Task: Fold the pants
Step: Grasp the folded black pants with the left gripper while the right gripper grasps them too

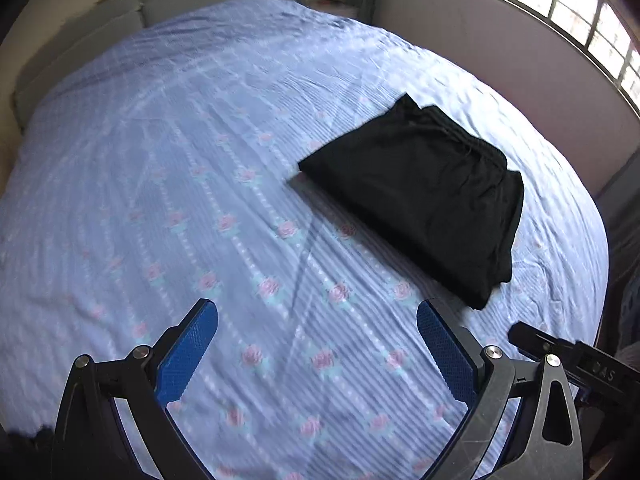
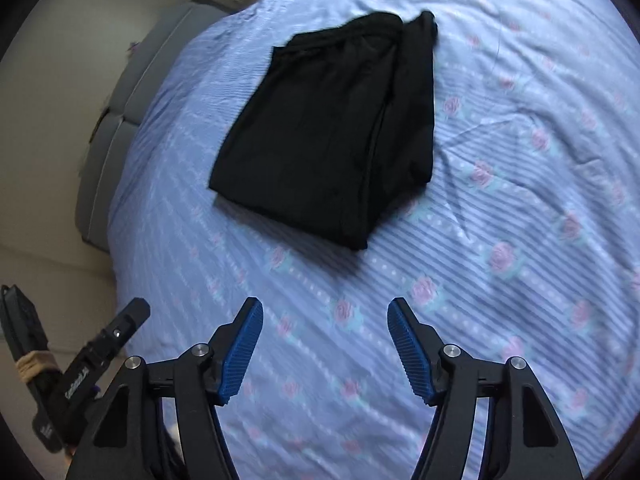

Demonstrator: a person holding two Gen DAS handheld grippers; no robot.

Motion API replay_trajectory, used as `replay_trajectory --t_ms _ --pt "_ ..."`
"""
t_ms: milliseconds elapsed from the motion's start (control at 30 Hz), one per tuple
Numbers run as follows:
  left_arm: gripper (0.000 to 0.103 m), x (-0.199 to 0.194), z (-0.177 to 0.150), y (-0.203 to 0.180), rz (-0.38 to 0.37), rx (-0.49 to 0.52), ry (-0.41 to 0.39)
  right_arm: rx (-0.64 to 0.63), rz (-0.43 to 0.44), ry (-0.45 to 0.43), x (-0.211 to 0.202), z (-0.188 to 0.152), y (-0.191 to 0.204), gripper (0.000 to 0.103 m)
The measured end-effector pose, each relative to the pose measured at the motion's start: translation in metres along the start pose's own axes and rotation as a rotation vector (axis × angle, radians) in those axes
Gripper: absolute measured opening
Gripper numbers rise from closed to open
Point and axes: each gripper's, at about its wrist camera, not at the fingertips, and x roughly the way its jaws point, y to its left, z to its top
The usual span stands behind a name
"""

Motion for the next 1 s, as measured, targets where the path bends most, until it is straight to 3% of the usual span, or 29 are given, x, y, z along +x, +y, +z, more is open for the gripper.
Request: replay_trajectory --t_ms 167,333,433,667,800,900,933,1000 --pt "0.101 0.046 0.029 0.019 -0.125 -0.018 0.020 0.091 0.032 0.005 0.035 0.011 -0.008 0.062" --pt "0.099 0.089 0.059 0.038 -0.231 -0.171 0.038 0.197 0.079 -0.030 0.049 0.015 -0.016 0.061" --pt "0.098 0.112 0.072 0.039 -0.248 -0.209 0.056 0.238 0.071 -0.041 0.061 0.017 -0.021 0.061" --pt "0.095 0.162 0.088 0.027 -0.260 -0.165 0.122 0.317 0.052 -0.116 0.075 0.013 -0.026 0.063" --pt "0.095 0.182 0.096 0.027 -0.274 -0.225 0.131 0.320 0.040 -0.105 0.088 0.026 -0.026 0.065" --pt "0.095 0.194 0.105 0.025 -0.288 -0.292 0.126 0.354 0.042 -0.098 0.093 0.035 -0.025 0.072" --pt "0.093 0.196 0.109 0.023 -0.285 -0.318 0.129 0.355 0.035 -0.097 0.095 0.037 -0.023 0.072" --pt "0.076 0.197 0.115 0.017 -0.296 -0.334 0.135 0.347 0.027 -0.097 0.096 0.045 -0.021 0.072"
